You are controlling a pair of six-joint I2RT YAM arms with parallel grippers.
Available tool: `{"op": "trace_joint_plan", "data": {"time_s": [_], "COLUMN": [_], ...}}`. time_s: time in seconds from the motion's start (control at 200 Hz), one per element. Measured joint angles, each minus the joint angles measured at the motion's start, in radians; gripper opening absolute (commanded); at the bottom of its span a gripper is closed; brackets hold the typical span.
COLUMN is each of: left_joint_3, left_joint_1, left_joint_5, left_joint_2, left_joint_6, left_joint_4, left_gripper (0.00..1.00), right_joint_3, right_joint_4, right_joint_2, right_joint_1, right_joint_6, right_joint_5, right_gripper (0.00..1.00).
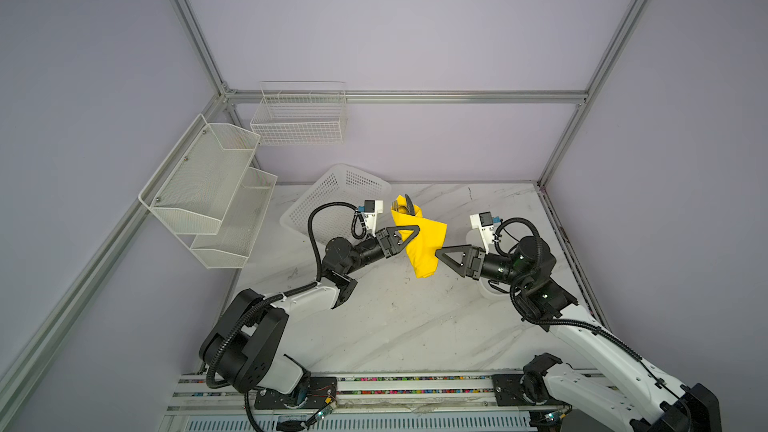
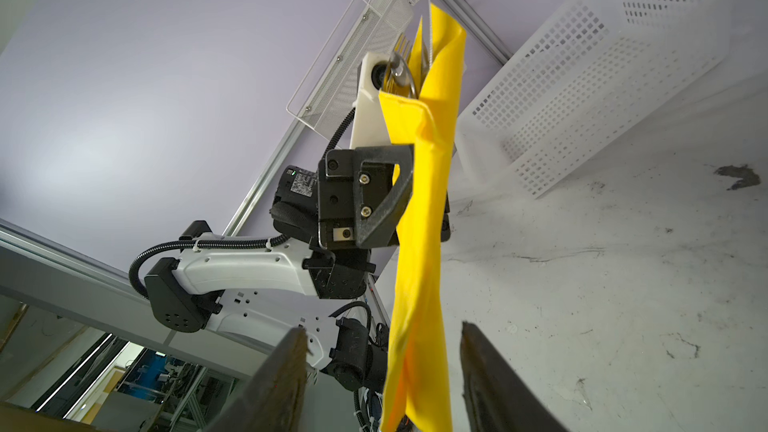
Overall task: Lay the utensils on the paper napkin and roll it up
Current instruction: 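Open the right gripper and draw it back while the left gripper holds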
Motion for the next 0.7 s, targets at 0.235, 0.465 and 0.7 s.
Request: {"op": "trace_joint_plan", "data": {"time_s": [0.235, 0.465, 0.7], "left_joint_3": [0.000, 0.000, 0.000], "left_joint_1": [0.000, 0.000, 0.000], "left_joint_5": [0.000, 0.000, 0.000], "left_joint_2": [0.000, 0.000, 0.000], "left_joint_6": [0.000, 0.000, 0.000], "left_joint_4": [0.000, 0.000, 0.000], "left_gripper": [0.10, 0.10, 0.10], "right_joint_3": [-0.002, -0.002, -0.002], "right_joint_4": [-0.031, -0.034, -0.034], "right_joint_2": [0.042, 0.048, 0.068], "right_joint_1": [0.000, 0.002, 0.011], "right_joint_6": [0.003, 0.003, -0.001], "right_joint_5": [-0.048, -0.097, -0.123], "right_gripper": [0.59, 0.57, 0.50]}}
